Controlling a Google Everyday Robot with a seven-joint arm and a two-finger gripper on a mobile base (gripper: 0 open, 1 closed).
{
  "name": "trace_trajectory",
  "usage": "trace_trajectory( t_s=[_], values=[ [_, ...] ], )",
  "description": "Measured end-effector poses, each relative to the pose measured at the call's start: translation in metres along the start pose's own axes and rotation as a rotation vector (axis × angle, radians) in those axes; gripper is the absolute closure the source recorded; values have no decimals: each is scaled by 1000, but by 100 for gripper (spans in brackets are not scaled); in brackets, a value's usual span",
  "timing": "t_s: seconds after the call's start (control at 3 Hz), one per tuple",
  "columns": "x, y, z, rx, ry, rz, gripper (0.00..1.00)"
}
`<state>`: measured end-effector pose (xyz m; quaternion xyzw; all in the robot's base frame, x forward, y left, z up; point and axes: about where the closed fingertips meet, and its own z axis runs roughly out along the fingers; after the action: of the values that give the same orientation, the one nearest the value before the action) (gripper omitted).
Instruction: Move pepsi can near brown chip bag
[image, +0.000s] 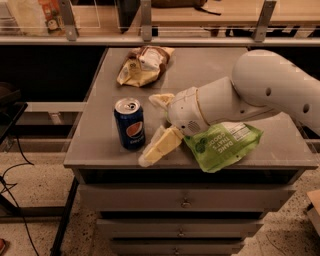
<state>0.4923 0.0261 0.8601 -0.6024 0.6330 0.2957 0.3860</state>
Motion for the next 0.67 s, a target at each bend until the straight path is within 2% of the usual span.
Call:
trace_trajectory(
  t_s=[0.33,0.67],
  values=[
    [-2,-1,16,0,-33,18,0],
    [-6,-4,23,16,-65,30,18]
  ],
)
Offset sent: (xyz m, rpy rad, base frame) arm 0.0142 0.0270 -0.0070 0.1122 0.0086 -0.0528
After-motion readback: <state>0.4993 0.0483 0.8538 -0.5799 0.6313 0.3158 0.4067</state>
